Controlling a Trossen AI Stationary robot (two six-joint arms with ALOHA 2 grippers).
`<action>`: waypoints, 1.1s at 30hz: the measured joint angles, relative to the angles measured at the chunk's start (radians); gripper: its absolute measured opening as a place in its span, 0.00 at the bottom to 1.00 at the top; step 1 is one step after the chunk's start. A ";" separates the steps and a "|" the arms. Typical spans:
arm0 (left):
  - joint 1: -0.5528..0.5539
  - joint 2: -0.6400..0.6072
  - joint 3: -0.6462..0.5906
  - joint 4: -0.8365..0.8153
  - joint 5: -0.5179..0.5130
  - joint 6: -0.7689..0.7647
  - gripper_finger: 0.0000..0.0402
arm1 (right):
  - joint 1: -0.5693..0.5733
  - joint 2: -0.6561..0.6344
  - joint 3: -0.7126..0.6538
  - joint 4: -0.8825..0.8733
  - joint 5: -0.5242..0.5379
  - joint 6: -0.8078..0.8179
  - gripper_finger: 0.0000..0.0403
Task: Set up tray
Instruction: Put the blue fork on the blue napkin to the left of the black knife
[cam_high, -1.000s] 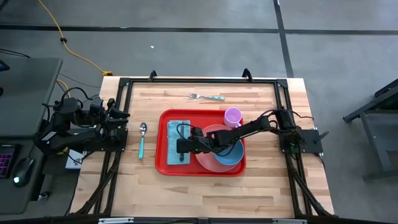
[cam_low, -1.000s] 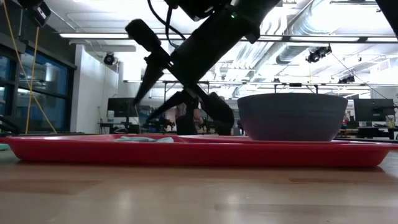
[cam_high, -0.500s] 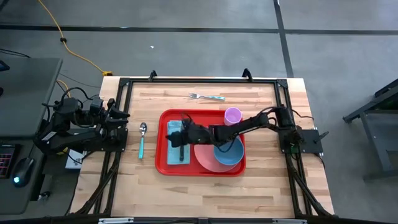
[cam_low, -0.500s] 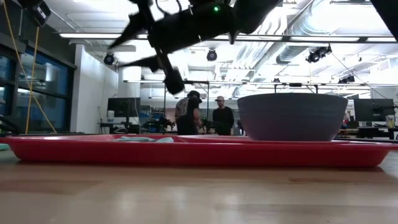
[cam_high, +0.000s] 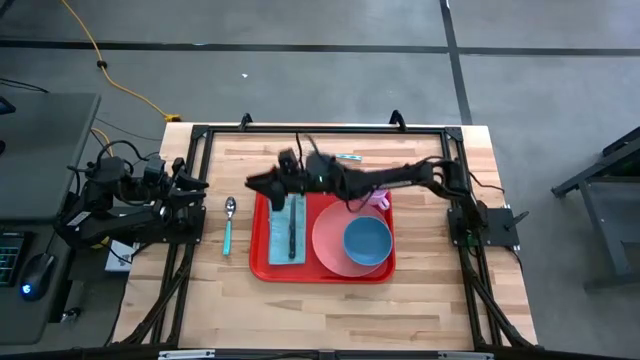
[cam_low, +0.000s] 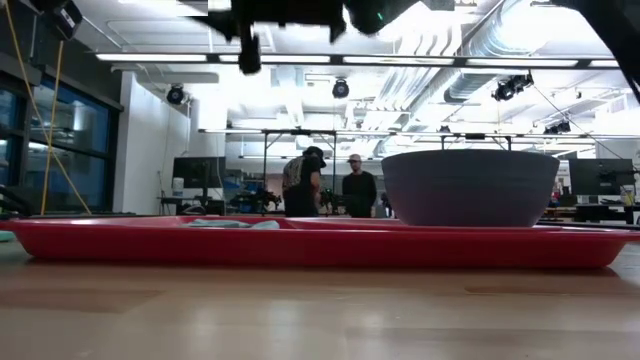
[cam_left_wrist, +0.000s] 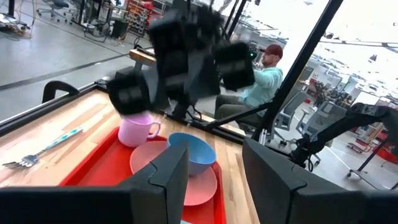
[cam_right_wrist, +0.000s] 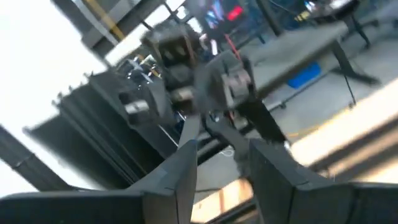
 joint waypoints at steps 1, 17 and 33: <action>0.000 0.000 0.000 0.002 0.000 0.001 0.45 | -0.013 0.000 0.048 -0.049 -0.029 -0.040 0.30; 0.000 0.000 0.000 0.000 -0.171 0.007 0.45 | -0.228 -0.222 0.458 -1.381 0.230 -0.608 0.30; 0.000 0.000 0.000 0.000 -0.306 0.007 0.45 | -0.578 -0.330 0.233 -1.562 0.041 -0.689 0.30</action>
